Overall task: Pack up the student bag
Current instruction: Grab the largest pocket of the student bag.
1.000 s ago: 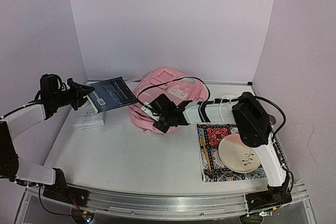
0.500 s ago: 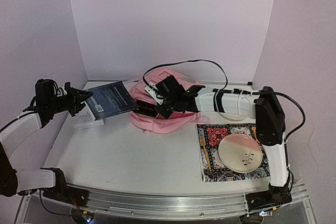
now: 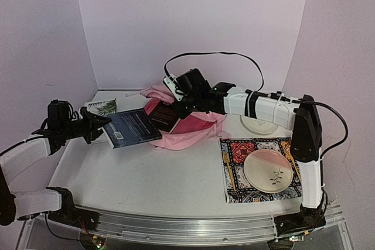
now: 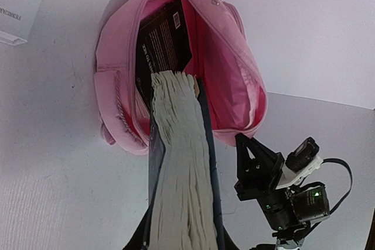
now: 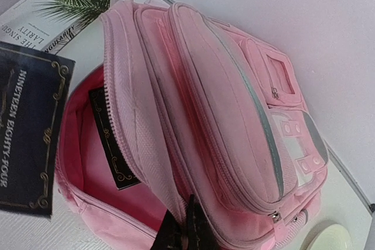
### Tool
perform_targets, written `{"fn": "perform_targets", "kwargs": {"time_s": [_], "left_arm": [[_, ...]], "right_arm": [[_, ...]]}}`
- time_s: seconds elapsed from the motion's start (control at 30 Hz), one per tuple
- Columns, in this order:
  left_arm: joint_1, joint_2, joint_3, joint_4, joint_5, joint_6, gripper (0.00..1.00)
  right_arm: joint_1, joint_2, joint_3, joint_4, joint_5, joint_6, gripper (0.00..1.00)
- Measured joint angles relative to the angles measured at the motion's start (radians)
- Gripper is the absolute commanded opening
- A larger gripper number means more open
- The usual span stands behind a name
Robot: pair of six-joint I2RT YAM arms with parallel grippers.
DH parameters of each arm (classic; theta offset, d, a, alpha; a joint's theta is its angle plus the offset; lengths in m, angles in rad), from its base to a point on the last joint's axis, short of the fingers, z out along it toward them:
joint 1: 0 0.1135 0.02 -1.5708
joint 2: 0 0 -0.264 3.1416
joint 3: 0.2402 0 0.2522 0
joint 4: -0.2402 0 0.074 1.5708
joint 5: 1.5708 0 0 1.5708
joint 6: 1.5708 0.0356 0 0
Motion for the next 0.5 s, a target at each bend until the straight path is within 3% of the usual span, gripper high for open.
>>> {"fn": "perform_targets", "kwargs": {"time_s": [0.17,0.5], "left_arm": [[-0.099,0.040,-0.009,0.077,-0.057,-0.075,0.00],[-0.135,0.161,-0.009,0.254,-0.198,-0.219,0.00]], "right_arm": [[0.000,-0.003,0.001,-0.002,-0.035,0.031,0.00],[0.000,-0.097,-0.066,0.013,-0.119,0.129,0.00]]}}
